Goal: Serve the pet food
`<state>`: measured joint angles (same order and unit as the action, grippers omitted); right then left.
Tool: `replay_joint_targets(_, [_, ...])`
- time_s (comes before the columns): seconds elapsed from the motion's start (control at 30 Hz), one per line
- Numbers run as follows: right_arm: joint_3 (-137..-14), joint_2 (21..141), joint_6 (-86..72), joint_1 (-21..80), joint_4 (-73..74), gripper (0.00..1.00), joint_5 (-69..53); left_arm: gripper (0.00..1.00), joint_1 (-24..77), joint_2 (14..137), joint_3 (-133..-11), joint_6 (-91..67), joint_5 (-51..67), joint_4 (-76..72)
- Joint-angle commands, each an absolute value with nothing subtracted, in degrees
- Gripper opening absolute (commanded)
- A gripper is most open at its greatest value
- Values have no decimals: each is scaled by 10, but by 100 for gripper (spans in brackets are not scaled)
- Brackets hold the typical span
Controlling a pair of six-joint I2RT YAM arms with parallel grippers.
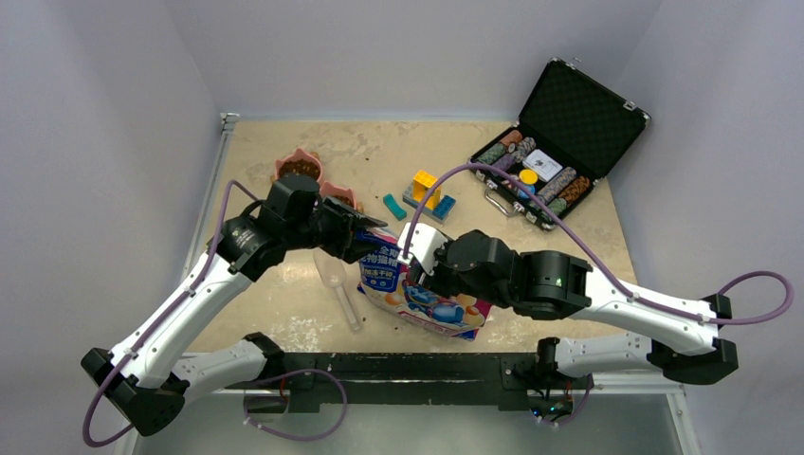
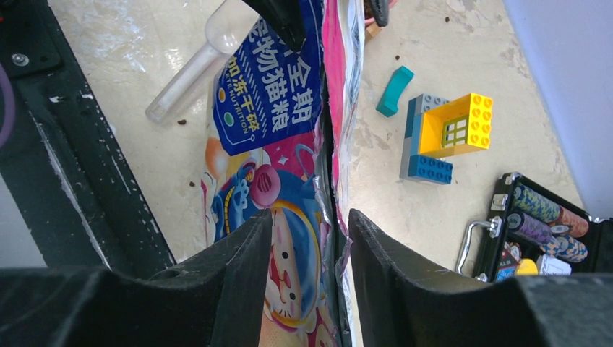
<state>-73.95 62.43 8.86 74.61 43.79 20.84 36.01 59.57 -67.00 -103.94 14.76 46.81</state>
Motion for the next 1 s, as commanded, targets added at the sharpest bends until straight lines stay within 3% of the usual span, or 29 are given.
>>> replay_joint_targets(0.0, [-775,604,67,735,438,54,181,58,373,617,-704,-1044,180,438])
replay_joint_targets(0.2, [-810,592,5,664,480,63,102,61,410,647,-730,-1048,193,426])
replay_joint_targets(0.53, [-736,550,5,641,465,64,46,47,459,661,-722,-1075,175,412])
replay_joint_targets(0.8, [-758,595,65,665,445,62,87,19,468,661,-695,-1080,152,367])
replay_joint_targets(0.9, [-749,612,91,714,421,56,193,0,468,652,-672,-1083,131,331])
replay_joint_targets(0.97, [-716,620,123,752,367,46,303,0,468,642,-653,-1081,115,309])
